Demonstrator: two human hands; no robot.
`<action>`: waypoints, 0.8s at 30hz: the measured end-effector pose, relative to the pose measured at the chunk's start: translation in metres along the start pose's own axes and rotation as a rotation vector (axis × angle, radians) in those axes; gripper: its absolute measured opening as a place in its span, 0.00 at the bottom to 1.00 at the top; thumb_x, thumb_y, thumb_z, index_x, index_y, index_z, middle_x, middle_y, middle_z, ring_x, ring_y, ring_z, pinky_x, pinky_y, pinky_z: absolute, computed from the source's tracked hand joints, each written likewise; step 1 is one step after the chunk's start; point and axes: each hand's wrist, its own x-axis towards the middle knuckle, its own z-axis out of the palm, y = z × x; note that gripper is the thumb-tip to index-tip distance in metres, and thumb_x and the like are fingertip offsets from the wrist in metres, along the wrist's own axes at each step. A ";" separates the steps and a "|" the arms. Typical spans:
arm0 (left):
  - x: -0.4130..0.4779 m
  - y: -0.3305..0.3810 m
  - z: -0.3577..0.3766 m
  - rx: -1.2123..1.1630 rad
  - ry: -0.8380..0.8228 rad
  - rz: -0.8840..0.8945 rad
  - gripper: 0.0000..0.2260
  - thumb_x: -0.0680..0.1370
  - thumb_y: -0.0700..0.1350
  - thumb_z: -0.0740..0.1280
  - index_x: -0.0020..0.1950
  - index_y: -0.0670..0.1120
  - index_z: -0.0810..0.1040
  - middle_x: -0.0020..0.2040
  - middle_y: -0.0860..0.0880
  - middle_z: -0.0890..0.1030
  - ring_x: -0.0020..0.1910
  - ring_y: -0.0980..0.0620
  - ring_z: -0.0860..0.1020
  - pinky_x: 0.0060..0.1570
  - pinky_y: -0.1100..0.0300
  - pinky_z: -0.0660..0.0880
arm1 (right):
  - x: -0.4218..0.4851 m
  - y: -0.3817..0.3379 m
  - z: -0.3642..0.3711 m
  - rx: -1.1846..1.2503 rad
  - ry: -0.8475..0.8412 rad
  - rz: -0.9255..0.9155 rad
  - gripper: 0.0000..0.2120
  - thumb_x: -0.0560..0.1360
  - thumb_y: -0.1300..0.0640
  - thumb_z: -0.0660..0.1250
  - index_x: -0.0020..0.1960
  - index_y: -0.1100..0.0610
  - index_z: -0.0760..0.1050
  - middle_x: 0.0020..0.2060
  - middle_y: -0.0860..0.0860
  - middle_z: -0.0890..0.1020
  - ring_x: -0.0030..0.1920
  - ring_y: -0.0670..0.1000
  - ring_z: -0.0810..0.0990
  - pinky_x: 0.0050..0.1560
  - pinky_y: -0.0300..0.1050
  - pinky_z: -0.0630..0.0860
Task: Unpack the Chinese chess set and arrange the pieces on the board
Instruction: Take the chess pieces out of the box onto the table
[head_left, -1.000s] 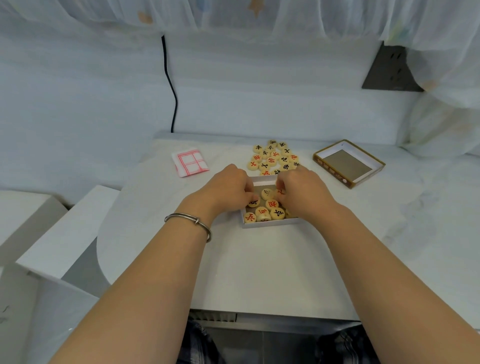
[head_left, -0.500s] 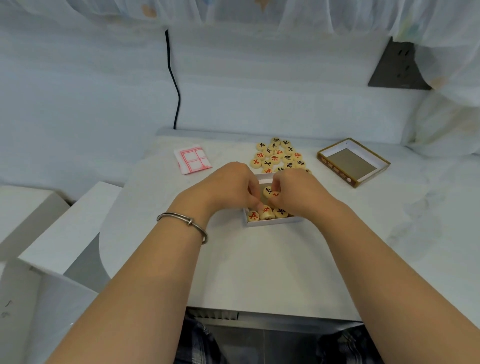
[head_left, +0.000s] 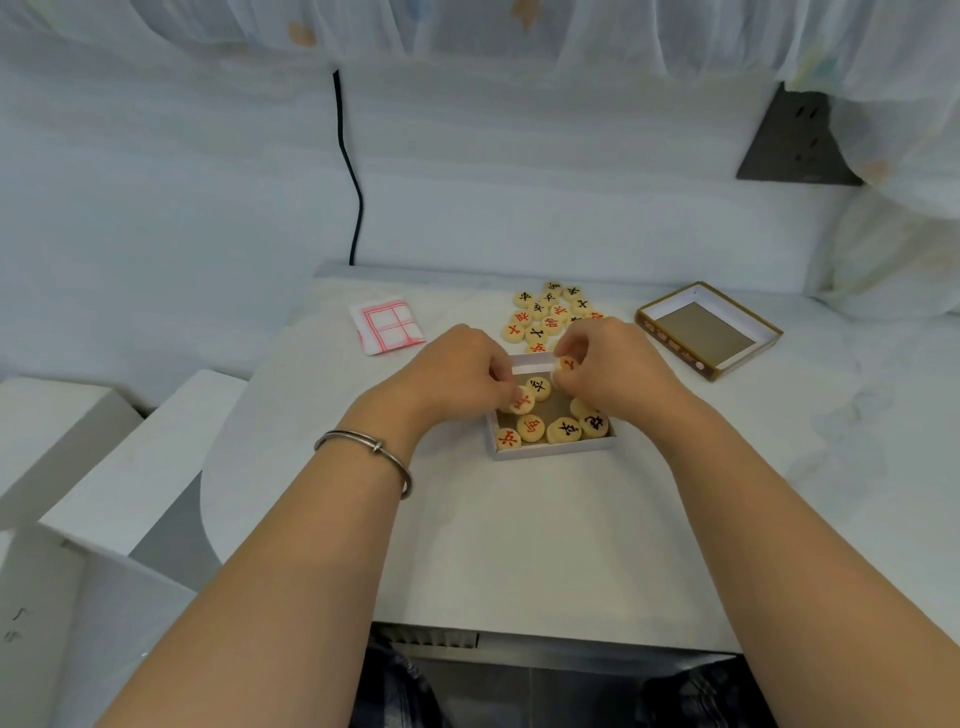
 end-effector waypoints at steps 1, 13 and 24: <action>0.003 -0.002 0.000 0.019 0.026 -0.014 0.08 0.75 0.49 0.68 0.47 0.46 0.83 0.48 0.49 0.80 0.46 0.52 0.76 0.44 0.58 0.75 | 0.001 0.000 0.001 0.041 0.043 -0.001 0.10 0.71 0.57 0.69 0.53 0.53 0.78 0.44 0.47 0.77 0.46 0.48 0.76 0.43 0.41 0.72; 0.015 -0.015 0.009 0.151 0.072 0.079 0.13 0.75 0.52 0.67 0.57 0.51 0.80 0.49 0.51 0.79 0.51 0.54 0.68 0.45 0.59 0.69 | 0.001 -0.006 0.018 -0.188 -0.180 -0.209 0.10 0.74 0.59 0.67 0.55 0.56 0.80 0.48 0.52 0.78 0.45 0.51 0.75 0.43 0.42 0.71; 0.011 -0.004 0.008 0.211 0.070 0.112 0.11 0.74 0.49 0.67 0.53 0.49 0.83 0.47 0.50 0.79 0.47 0.52 0.74 0.37 0.63 0.70 | -0.007 0.003 -0.008 -0.115 -0.090 -0.125 0.11 0.74 0.60 0.66 0.56 0.57 0.78 0.54 0.52 0.78 0.51 0.50 0.74 0.47 0.39 0.67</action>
